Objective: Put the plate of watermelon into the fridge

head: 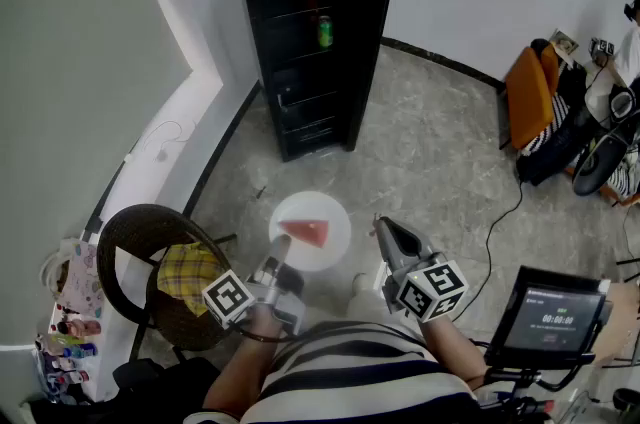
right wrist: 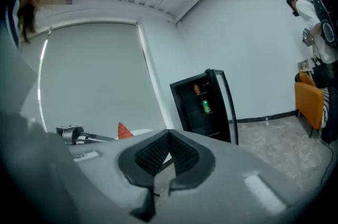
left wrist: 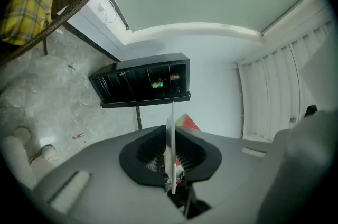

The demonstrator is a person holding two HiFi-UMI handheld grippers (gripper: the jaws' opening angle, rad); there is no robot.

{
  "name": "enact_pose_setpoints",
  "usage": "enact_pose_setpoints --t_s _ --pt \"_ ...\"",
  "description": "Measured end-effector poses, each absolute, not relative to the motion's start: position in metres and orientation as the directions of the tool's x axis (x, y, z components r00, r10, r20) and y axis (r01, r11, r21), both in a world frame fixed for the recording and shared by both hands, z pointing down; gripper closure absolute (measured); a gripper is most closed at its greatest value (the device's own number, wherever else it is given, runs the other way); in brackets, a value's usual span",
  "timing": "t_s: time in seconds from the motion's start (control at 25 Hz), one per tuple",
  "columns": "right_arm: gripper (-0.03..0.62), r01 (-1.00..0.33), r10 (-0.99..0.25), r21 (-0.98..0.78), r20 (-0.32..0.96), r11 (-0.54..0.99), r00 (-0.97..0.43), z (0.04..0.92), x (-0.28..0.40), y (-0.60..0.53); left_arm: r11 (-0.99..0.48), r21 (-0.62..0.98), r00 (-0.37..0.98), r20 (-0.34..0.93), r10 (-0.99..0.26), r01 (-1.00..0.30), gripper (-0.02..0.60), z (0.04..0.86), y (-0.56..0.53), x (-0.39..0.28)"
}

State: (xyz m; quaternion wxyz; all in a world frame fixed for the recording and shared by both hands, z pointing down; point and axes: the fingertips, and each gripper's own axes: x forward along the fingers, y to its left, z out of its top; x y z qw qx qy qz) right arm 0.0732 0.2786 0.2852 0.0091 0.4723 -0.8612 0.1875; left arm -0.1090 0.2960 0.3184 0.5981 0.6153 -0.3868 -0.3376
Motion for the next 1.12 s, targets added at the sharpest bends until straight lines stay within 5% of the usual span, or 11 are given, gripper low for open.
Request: enact_pose_setpoints --t_s 1.12 --pt "0.597 -0.816 -0.820 -0.331 0.172 0.474 -0.546 0.2797 0.0733 0.2774 0.017 0.998 0.463 0.039 -0.885 -0.052 0.546 0.3118 0.2961 -0.1096"
